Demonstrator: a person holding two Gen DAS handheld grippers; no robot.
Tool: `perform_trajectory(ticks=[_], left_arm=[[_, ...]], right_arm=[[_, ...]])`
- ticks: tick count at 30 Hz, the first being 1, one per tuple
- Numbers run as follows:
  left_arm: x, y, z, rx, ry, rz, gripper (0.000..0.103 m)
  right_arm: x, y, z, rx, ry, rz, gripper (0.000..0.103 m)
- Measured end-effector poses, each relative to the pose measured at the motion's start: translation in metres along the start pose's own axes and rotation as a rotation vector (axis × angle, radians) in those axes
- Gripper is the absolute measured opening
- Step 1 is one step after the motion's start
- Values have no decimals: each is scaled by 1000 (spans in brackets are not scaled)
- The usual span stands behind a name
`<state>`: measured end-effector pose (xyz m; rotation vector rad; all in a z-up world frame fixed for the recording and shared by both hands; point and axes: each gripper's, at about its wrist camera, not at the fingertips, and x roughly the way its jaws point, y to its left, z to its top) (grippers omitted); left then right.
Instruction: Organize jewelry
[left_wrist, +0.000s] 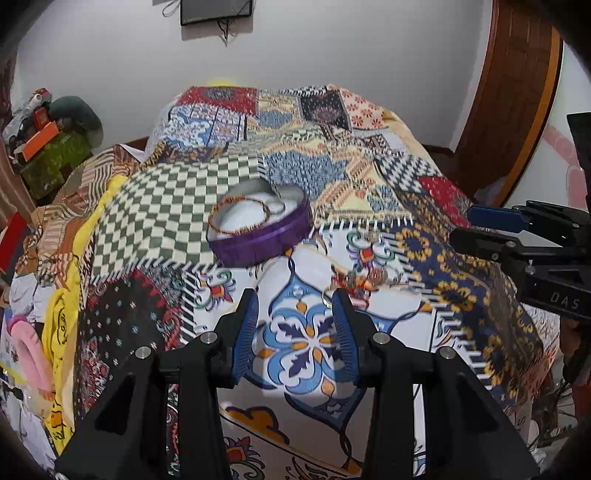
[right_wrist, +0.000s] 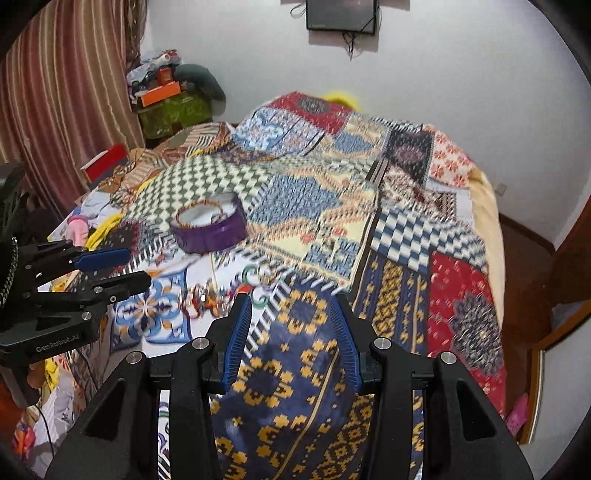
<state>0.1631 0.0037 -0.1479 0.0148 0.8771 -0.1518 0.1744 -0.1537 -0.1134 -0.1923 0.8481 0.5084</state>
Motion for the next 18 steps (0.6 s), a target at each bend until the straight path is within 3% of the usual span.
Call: perform_trajectory(ticks=[7,18], left_arm=[[9,2,-11,-10,27,-15,41],[11,7,-17,-20,8,-11,41]], right_arm=[[26,18,-6,-32,59,77,41],[57,20,-3,-16,91,115,41]])
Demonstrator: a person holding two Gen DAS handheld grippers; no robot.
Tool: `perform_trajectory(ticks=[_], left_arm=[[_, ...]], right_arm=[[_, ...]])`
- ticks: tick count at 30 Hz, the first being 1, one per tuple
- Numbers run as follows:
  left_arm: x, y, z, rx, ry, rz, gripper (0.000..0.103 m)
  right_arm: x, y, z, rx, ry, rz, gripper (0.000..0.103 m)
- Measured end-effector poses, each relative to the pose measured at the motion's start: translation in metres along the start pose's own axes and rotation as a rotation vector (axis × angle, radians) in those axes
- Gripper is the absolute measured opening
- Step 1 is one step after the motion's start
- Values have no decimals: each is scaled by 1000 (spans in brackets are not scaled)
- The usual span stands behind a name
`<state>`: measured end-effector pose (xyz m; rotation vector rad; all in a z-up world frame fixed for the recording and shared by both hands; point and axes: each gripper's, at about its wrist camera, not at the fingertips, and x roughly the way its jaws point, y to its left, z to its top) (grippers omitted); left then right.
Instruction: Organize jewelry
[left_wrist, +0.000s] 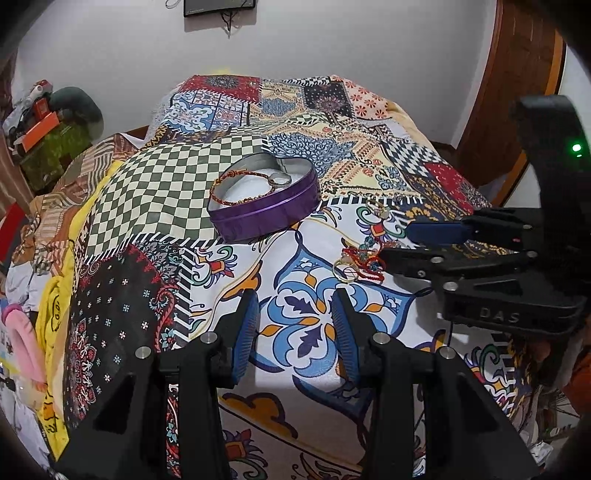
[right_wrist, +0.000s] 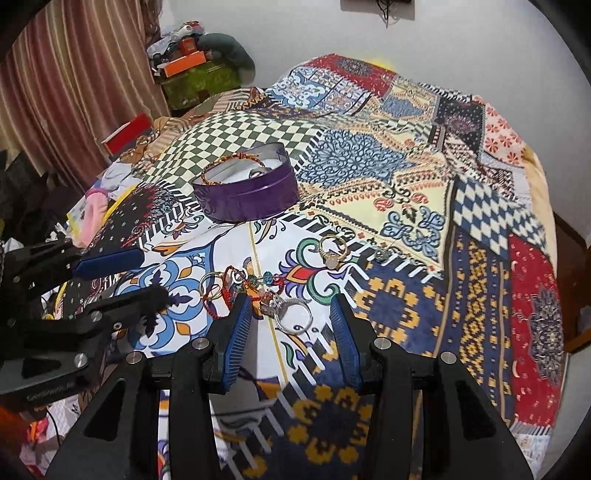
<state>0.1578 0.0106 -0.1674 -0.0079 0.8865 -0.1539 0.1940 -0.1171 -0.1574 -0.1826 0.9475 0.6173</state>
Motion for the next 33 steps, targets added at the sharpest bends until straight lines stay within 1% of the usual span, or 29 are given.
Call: perform_trajectory(ticks=[1,3,6,7,9,13,15,17,23,26,29,33], left_arm=[[-1,0,0,-3,-3,-9,40],[-2,-1,0,-7,-5,-37,41],[-2,-7,0,3,-6,-73,39],[-1,-10,0,9,-8,-74,35],[1,-16,0,24,1,-87,29],[3,-28,0,49,11,-118,25],[4,-33,1,54,17,-142,22],[6,-38,2,58,24,-159,21],[18,-43,8,44,36,-144,21],[23,-42,11,29,33,-121,21],[27,-38,14,8,36,-116,21],[31,-39,16,4,32,-115,21]], right_arm=[[0,1,1,-1,-4,-2,40],[0,2,1,-8,-9,-2,27],[-1,3,-1,-19,-21,-3,27],[-1,3,-2,-20,-24,-3,27],[-3,3,-3,-19,-29,0,27],[-9,-2,-6,4,-37,5,27],[-12,-6,-8,16,-43,4,23],[-15,-11,-10,33,-43,13,13],[-15,-20,-17,50,-31,13,13],[-20,-19,-19,35,-33,-6,13],[-23,-17,-21,16,-29,-14,14],[-25,-18,-22,5,-32,-20,18]])
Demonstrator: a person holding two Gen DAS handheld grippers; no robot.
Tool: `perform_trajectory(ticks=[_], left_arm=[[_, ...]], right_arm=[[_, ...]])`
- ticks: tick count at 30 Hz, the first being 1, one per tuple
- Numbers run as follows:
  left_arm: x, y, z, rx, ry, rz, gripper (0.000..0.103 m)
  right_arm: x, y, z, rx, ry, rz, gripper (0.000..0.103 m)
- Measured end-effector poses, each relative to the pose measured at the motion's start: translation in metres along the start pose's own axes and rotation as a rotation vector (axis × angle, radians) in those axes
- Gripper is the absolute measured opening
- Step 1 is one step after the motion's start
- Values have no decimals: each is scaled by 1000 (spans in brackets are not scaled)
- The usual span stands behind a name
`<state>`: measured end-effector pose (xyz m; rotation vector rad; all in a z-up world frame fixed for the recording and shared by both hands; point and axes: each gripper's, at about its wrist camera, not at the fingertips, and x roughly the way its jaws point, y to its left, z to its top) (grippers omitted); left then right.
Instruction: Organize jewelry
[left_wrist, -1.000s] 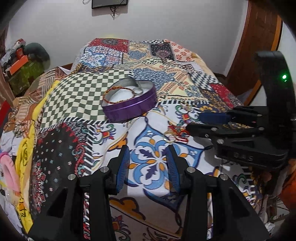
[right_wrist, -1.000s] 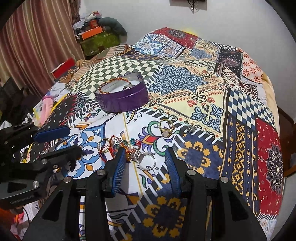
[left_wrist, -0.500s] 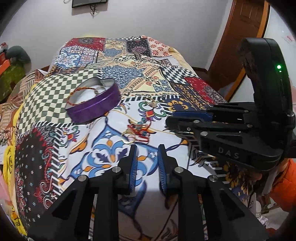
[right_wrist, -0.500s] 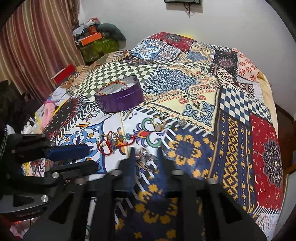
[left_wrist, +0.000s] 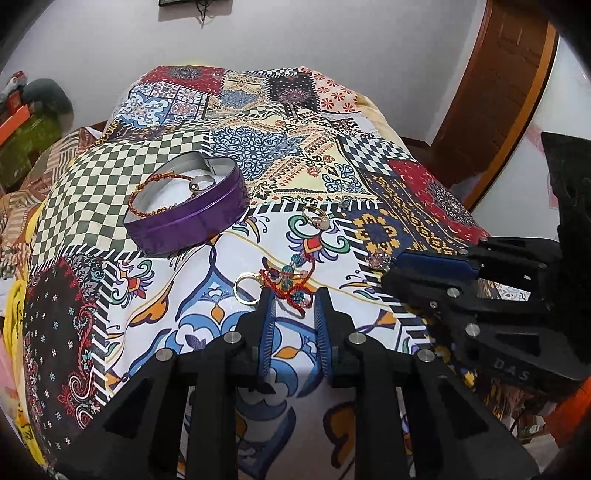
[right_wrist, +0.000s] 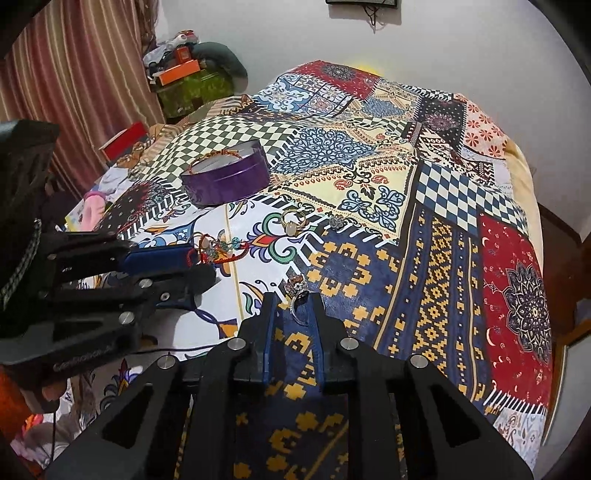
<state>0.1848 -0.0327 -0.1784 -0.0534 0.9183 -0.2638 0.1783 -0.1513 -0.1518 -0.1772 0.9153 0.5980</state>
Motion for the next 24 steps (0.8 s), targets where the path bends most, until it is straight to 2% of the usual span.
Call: perform_trajectory(ticks=[3,10,12,13,19,20,24], left_arm=[[2,-2,-1,19,-10,26,5],[-9,10,0,-20,-44,9,4],[-16,13,1,-27,-60,6,3],[-20,14,2,-30,-70,3,3],[-38,15,9,-23,-121,-7,1],[-40,15,10,-22,-128,-9,1],[-48,14,12,-15,-150,-6,1]], right_arm=[[1,-2,0,7,0,-2,19],[3,-10,3,49,-4,6,22],[3,-10,2,54,-4,9,37],[4,-10,2,57,-9,5,39],[10,-5,5,38,-30,-23,40],[12,-5,5,40,-31,-18,39],[14,-2,8,21,-32,-18,16]])
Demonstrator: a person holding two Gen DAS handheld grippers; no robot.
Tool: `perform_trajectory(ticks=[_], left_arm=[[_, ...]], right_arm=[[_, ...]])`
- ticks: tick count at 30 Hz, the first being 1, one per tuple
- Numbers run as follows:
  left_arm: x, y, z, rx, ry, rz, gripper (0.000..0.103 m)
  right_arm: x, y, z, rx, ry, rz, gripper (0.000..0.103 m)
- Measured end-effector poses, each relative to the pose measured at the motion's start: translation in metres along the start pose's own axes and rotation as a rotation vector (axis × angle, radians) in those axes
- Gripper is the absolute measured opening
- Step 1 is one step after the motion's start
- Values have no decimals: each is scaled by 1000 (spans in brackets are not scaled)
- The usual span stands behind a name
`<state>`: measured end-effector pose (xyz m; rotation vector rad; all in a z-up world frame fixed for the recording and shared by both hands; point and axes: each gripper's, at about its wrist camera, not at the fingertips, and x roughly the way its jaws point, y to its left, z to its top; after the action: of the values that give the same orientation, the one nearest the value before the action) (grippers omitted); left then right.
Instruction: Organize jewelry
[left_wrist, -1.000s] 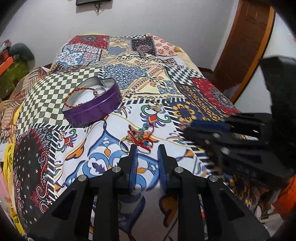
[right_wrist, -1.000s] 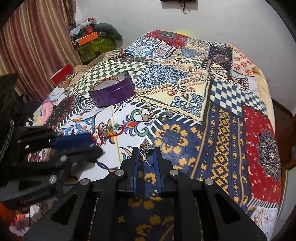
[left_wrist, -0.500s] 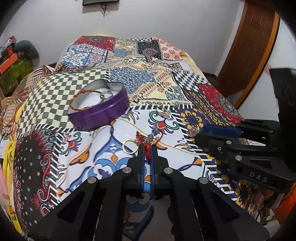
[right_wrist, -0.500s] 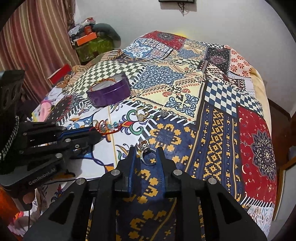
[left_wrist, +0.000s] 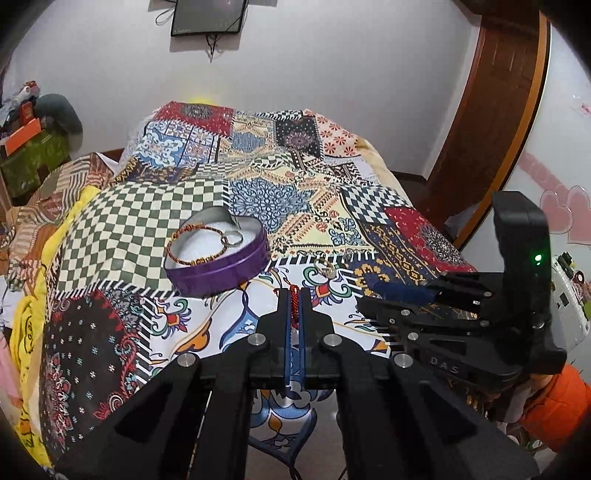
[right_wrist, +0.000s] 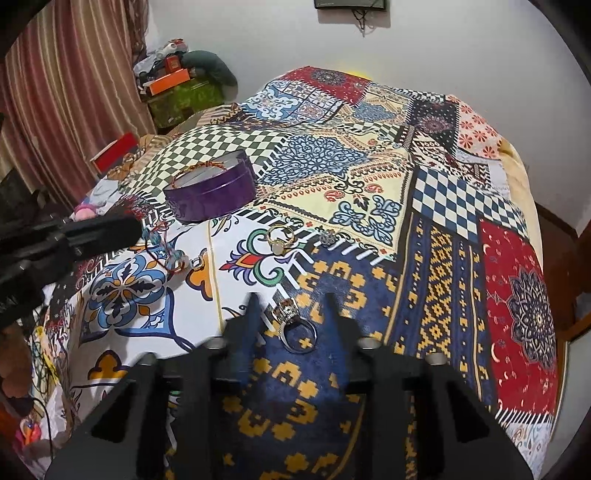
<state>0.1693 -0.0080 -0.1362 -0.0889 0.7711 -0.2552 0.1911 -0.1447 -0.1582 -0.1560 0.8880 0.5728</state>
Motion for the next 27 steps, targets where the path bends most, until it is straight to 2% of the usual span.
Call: perform_trajectory(ticks=[2,11,27], left_arm=[[-3,1,1,-3,-8,0,1],[-21,9,6,-15,-53,26,1],[-50,41,20,-41,-147,92,1]], right_arm=[[-2,0,1,-1,-4,9,13],[-16,7,7,0,-40,11,13],[-35,38,46,-24,-136,26,13]])
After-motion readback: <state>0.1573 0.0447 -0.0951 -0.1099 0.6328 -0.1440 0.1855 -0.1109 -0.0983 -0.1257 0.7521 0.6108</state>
